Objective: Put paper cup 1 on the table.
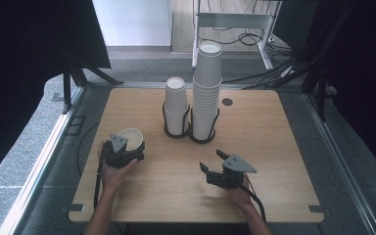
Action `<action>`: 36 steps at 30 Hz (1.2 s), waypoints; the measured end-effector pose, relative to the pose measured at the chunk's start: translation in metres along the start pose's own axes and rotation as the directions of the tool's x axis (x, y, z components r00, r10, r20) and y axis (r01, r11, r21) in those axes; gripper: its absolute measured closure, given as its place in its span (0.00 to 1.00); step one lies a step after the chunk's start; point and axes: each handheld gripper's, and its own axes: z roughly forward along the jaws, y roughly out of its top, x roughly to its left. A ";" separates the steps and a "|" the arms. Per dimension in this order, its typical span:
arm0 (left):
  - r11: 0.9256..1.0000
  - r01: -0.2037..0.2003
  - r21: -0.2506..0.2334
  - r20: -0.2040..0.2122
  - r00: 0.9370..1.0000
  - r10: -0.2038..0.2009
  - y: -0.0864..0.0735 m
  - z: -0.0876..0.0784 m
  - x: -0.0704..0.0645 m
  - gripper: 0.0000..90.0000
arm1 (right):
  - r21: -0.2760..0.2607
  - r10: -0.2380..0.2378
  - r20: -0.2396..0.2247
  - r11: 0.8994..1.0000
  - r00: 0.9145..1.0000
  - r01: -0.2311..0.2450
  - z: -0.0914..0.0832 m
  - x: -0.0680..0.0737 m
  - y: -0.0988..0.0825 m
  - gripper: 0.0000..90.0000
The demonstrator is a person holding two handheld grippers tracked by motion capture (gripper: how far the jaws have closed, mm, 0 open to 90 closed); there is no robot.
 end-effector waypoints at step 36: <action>0.980 0.060 -0.190 0.009 0.998 -0.060 0.024 -0.057 0.002 0.02 | -0.001 -0.003 0.001 1.000 1.000 0.003 -0.001 0.000 -0.001 0.23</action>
